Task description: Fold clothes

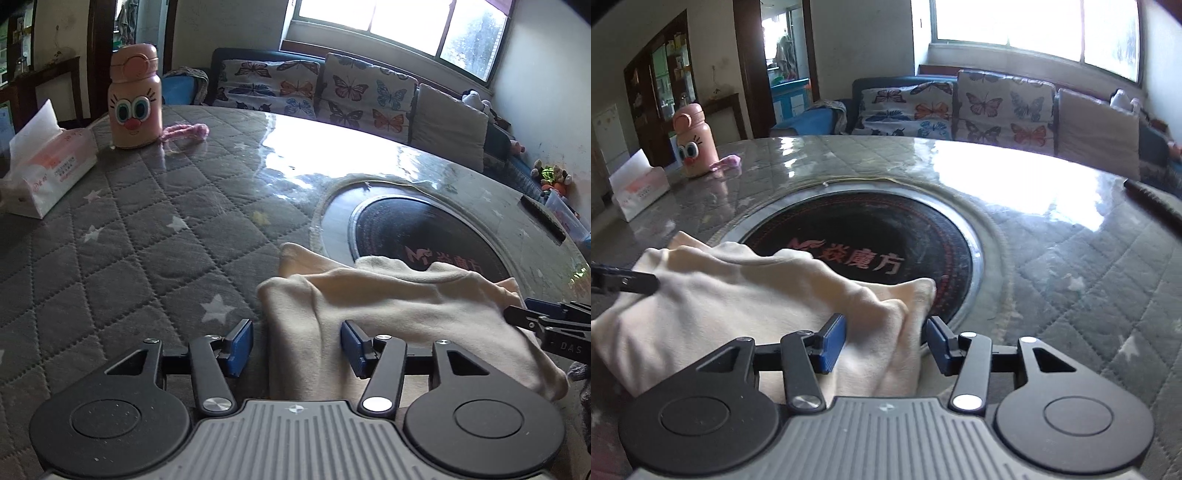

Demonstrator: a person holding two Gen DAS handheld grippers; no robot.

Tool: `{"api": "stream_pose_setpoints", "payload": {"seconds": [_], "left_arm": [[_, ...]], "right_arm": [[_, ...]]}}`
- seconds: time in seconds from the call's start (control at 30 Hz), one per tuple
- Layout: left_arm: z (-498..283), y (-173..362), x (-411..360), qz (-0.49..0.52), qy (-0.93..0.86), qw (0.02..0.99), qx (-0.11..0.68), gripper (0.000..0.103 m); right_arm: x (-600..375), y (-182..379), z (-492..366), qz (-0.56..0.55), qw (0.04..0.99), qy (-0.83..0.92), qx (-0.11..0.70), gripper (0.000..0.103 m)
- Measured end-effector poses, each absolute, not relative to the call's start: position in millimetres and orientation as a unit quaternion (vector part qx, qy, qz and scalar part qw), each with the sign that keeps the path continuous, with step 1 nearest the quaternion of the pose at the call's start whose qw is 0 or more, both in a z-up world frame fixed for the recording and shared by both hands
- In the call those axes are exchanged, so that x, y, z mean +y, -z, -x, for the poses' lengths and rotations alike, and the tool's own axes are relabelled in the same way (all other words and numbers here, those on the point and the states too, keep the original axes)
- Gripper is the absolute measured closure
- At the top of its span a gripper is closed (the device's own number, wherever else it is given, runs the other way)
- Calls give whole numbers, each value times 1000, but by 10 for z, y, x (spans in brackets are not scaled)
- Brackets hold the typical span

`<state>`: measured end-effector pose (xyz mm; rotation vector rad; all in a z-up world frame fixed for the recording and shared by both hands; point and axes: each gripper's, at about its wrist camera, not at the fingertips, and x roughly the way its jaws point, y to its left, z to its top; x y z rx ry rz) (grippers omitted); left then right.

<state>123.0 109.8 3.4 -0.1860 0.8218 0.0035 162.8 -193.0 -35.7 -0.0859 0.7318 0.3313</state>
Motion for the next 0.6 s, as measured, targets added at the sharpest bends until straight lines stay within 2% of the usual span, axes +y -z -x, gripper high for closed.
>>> {"api": "stream_pose_setpoints", "payload": {"seconds": [0.27, 0.6], "left_arm": [[-1345, -74, 1161, 77, -21, 917, 390, 46], [-1401, -55, 1195, 85, -17, 915, 393, 46]], "right_arm": [[-1968, 281, -1668, 39, 926, -158, 340, 54], [-1937, 332, -1775, 18, 915, -171, 365, 56]]}}
